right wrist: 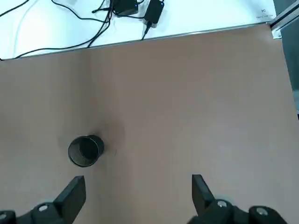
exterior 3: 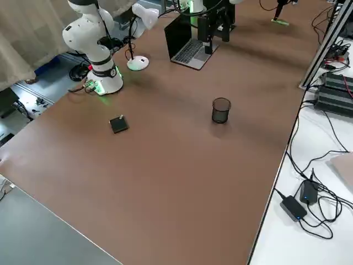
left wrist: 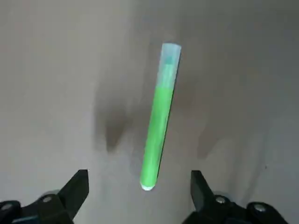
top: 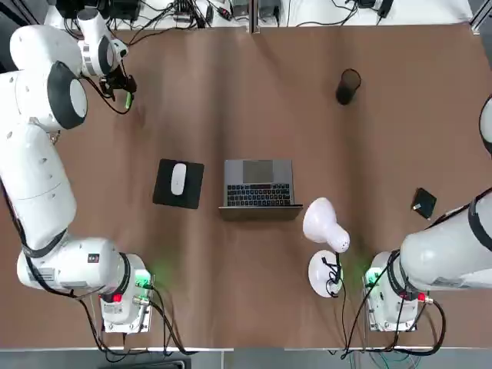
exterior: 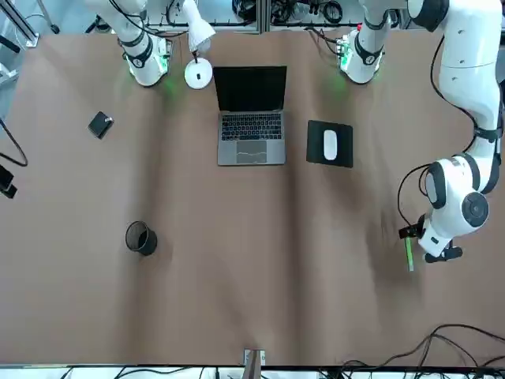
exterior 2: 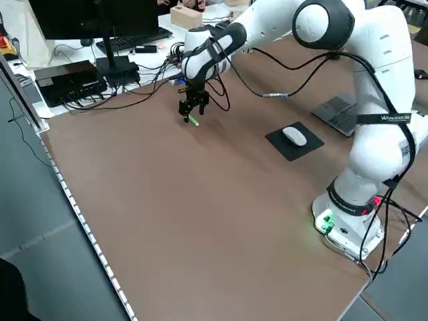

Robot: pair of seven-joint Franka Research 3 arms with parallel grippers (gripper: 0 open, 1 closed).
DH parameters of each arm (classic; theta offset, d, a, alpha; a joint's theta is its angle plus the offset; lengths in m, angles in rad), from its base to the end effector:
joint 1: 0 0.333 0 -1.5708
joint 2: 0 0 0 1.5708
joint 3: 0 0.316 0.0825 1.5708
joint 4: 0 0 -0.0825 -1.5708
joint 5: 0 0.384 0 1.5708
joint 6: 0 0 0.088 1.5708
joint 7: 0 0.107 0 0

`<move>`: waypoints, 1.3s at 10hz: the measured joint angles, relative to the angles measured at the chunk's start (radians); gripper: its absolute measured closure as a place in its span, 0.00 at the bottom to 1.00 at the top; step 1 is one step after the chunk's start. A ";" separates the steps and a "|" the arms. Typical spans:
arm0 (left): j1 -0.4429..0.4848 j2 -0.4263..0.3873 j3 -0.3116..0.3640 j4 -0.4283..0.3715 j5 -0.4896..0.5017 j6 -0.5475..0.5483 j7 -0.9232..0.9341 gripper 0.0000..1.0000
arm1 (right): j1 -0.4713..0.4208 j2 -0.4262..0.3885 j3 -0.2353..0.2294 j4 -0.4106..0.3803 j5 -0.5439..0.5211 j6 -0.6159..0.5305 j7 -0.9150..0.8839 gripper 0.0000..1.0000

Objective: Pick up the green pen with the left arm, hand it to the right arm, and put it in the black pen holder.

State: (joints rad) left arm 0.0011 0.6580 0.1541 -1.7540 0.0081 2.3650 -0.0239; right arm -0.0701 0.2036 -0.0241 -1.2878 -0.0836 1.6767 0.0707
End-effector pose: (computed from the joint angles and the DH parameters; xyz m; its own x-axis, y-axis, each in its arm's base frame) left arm 0.6530 0.0942 0.1947 0.9887 0.1447 -0.0392 0.1402 -0.9850 -0.1002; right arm 0.6237 -0.0652 0.6499 0.9700 -0.1521 0.1896 -0.1687 -0.9828 0.0749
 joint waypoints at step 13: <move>-0.004 -0.025 -0.013 0.030 0.000 0.020 0.024 0.82 | 0.000 0.000 0.000 0.000 0.000 0.000 0.000 0.00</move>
State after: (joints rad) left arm -0.0026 0.6326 0.1412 -1.7236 0.0081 2.3855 0.0000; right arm -0.0701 0.2035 -0.0236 -1.2876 -0.0836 1.6768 0.0707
